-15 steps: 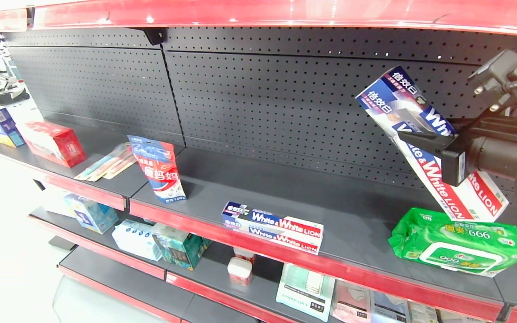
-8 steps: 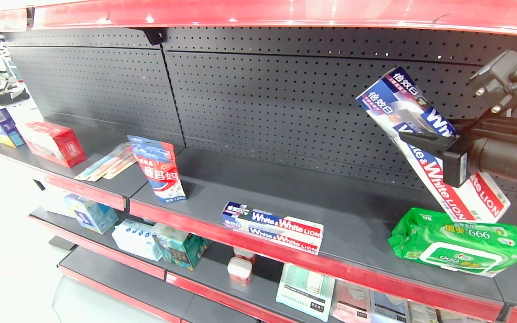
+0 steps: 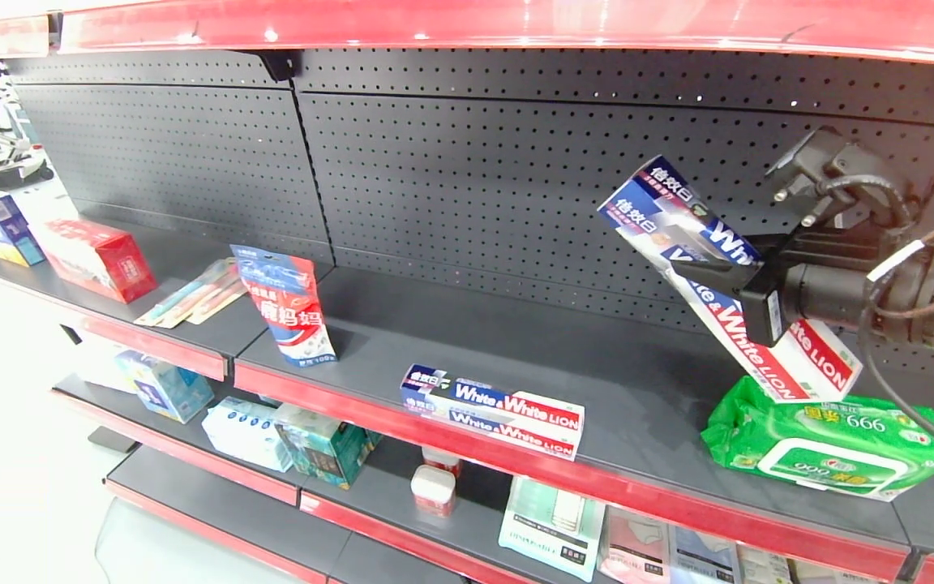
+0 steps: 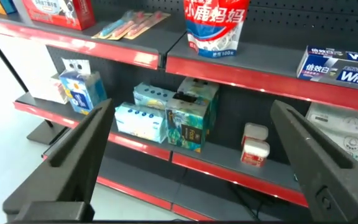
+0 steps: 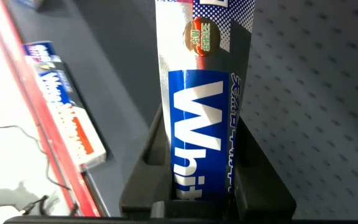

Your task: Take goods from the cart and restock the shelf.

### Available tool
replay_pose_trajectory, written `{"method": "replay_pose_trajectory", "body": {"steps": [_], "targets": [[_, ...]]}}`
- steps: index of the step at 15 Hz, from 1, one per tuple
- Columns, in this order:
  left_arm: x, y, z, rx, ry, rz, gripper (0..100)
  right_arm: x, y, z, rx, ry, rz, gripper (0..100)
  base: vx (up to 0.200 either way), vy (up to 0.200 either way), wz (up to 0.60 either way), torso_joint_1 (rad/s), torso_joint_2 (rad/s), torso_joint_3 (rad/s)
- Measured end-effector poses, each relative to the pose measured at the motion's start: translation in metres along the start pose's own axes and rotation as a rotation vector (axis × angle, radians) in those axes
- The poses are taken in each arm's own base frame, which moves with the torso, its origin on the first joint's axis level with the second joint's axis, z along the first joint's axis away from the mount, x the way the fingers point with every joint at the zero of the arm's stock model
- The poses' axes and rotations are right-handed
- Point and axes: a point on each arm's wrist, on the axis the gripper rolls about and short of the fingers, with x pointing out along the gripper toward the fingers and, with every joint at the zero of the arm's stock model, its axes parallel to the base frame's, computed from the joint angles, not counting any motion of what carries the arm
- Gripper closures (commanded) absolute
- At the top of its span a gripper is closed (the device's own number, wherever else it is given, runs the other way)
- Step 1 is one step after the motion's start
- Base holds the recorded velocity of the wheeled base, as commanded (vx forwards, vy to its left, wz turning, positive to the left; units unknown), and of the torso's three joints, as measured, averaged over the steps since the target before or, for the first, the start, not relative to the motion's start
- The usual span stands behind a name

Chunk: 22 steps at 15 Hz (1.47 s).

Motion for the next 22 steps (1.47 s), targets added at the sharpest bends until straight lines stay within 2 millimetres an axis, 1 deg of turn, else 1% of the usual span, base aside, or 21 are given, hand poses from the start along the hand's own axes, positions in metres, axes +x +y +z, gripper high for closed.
{"method": "replay_pose_trajectory", "body": {"steps": [2,7,11,15,17,20,22], "targets": [[0.0,0.0,0.0,0.0,-0.001,0.0,0,0.017,0.0,-0.004,-0.006,0.025,0.018,100,0.0,0.0,0.0,0.0,0.0,0.0],[0.0,0.0,0.0,0.0,-0.001,0.0,0,0.058,0.002,0.005,-0.007,-0.026,0.029,100,0.0,0.0,0.0,0.0,0.0,0.0],[0.0,0.0,0.0,0.0,-0.001,0.001,0,0.082,0.002,0.002,0.016,-0.069,0.005,100,0.0,0.0,0.0,0.0,0.0,0.0],[0.0,0.0,0.0,0.0,0.0,0.0,0,0.093,0.028,0.002,-0.009,-0.06,0.081,100,0.0,0.0,0.0,0.0,0.0,0.0],[0.0,0.0,0.0,0.0,-0.001,0.0,0,0.097,0.037,0.006,-0.042,-0.071,0.107,100,0.0,0.0,0.0,0.0,0.0,0.0],[0.0,0.0,0.0,0.0,-0.001,0.0,0,0.104,0.043,0.005,-0.14,-0.071,0.123,100,0.0,0.0,0.0,0.0,0.0,0.0],[0.0,0.0,0.0,0.0,-0.001,0.0,0,0.106,0.045,0.002,-0.165,-0.064,0.128,100,0.0,0.0,0.0,0.0,0.0,0.0]]}}
